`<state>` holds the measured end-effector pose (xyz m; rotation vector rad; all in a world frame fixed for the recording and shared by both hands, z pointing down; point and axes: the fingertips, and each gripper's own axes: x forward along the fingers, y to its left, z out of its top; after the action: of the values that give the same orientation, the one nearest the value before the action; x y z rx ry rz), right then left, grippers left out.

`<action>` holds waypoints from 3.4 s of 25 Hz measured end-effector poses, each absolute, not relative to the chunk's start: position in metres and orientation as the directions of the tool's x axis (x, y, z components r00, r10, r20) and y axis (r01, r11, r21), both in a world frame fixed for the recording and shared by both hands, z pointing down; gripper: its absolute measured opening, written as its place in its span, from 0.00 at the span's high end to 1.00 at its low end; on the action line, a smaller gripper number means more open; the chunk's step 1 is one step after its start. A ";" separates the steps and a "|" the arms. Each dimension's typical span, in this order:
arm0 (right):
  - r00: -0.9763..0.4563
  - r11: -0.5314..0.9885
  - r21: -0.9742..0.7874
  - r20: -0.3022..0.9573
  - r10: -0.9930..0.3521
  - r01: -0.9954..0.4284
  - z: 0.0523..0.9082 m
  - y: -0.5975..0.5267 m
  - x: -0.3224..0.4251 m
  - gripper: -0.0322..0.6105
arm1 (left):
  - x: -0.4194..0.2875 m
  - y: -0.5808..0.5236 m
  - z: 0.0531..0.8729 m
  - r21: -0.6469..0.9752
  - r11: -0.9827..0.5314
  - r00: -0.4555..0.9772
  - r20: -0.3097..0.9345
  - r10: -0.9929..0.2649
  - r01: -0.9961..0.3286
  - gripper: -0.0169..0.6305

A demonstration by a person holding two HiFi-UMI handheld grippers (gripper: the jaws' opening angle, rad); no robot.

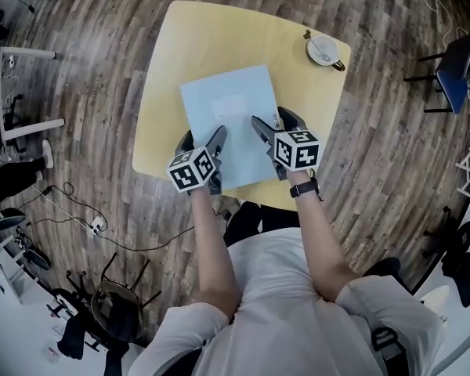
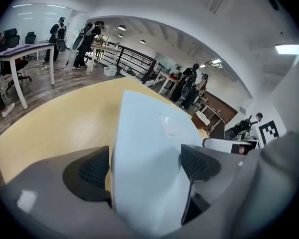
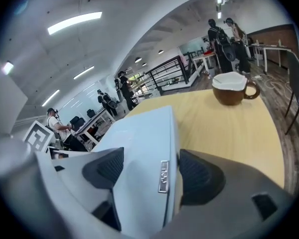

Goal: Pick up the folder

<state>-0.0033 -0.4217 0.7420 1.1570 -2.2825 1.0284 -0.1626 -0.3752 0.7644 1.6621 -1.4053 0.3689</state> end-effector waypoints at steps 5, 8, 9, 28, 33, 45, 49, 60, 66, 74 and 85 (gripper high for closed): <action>-0.588 0.400 -0.432 0.602 -0.540 -0.809 0.747 -0.420 -0.003 0.46 | -0.162 -0.374 0.766 0.446 0.061 0.315 0.717 -0.622 -0.893 0.29; -0.569 0.390 -0.415 0.611 -0.551 -0.822 0.746 -0.420 -0.003 0.46 | -0.161 -0.372 0.765 0.443 0.067 0.310 0.720 -0.621 -0.894 0.29; -0.561 0.386 -0.407 0.619 -0.550 -0.828 0.747 -0.419 -0.003 0.46 | -0.160 -0.371 0.765 0.442 0.070 0.309 0.723 -0.619 -0.894 0.29; -0.531 0.386 -0.365 0.578 -0.619 -0.847 0.688 -0.404 -0.003 0.46 | -0.159 -0.361 0.702 0.407 0.015 0.283 0.662 -0.694 -0.913 0.29; -0.533 0.406 -0.345 0.542 -0.650 -0.846 0.655 -0.402 -0.015 0.46 | -0.170 -0.360 0.671 0.399 -0.006 0.277 0.626 -0.729 -0.917 0.29; -0.558 0.475 -0.294 0.407 -0.723 -0.830 0.566 -0.391 -0.035 0.46 | -0.191 -0.353 0.580 0.343 -0.062 0.232 0.481 -0.846 -0.937 0.29; -0.568 0.495 -0.283 0.347 -0.746 -0.822 0.538 -0.387 -0.037 0.46 | -0.193 -0.349 0.550 0.314 -0.075 0.211 0.424 -0.881 -0.946 0.29; -0.575 0.554 -0.152 0.191 -0.796 -0.818 0.467 -0.371 -0.052 0.46 | -0.209 -0.339 0.484 0.257 -0.115 0.187 0.275 -0.943 -0.959 0.29; -0.569 0.565 -0.068 0.139 -0.811 -0.822 0.442 -0.360 -0.055 0.46 | -0.211 -0.334 0.461 0.231 -0.144 0.195 0.213 -0.957 -0.962 0.30; -0.547 0.546 -0.044 0.045 -0.836 -0.837 0.396 -0.349 -0.054 0.46 | -0.211 -0.326 0.411 0.166 -0.154 0.172 0.103 -0.980 -0.974 0.30; -0.520 0.524 -0.023 -0.088 -0.849 -0.851 0.332 -0.333 -0.047 0.46 | -0.205 -0.312 0.341 0.092 -0.172 0.168 -0.045 -0.985 -0.981 0.30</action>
<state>-0.0472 -0.3330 0.3316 1.5766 -2.8185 -0.0374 -0.2050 -0.3116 0.3414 2.3689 -1.9939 -0.1451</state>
